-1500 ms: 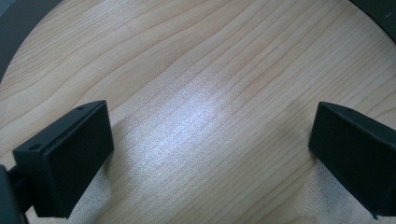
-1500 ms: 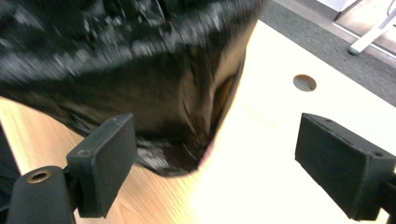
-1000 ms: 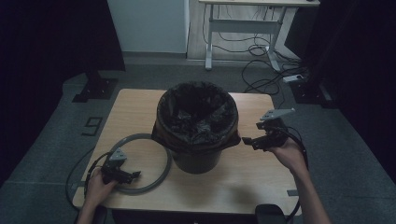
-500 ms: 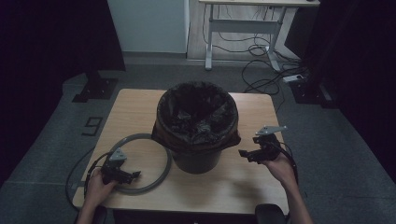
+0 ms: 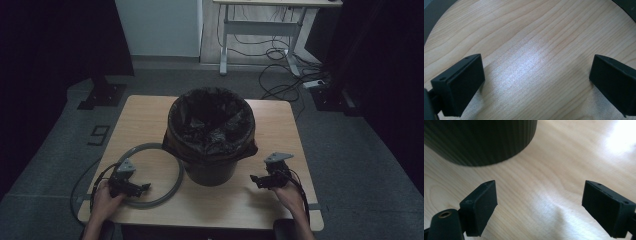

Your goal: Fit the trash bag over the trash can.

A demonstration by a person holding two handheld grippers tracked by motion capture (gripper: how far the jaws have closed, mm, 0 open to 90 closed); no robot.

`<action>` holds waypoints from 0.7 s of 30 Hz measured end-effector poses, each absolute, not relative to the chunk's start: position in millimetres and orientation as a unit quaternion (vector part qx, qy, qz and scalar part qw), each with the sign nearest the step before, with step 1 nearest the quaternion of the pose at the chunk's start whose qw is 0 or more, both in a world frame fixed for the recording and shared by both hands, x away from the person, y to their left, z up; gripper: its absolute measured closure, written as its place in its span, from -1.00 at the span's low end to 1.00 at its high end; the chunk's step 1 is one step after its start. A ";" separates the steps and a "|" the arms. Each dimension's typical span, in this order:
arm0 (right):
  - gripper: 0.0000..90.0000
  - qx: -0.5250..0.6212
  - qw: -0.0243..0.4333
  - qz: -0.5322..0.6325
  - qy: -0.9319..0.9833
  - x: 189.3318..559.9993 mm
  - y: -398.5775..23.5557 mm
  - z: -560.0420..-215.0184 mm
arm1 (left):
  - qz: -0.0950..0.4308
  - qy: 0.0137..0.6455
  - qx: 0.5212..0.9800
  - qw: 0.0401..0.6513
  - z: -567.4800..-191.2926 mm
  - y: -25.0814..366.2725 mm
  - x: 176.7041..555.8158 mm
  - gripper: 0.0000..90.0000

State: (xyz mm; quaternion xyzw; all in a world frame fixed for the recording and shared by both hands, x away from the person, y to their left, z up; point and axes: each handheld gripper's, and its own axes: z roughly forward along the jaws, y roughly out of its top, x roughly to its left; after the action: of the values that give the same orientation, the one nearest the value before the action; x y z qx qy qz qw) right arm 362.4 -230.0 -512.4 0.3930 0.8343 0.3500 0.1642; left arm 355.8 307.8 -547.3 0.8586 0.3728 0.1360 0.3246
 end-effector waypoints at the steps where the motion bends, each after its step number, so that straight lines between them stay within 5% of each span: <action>1: -0.73 0.393 0.164 0.348 0.836 361.2 -228.6 -516.5 | 0.136 0.373 0.859 0.325 -547.3 307.8 355.8 -1.00; 21: -0.73 0.400 0.174 0.367 0.822 347.1 -225.0 -555.8 | 0.136 0.373 0.859 0.325 -547.3 307.8 355.8 -1.00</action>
State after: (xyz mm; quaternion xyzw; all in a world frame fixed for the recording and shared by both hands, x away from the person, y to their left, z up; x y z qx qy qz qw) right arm 347.1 -225.0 -555.8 0.3995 0.8220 0.3667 0.1736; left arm 355.8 307.8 -547.3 0.8587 0.3727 0.1360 0.3245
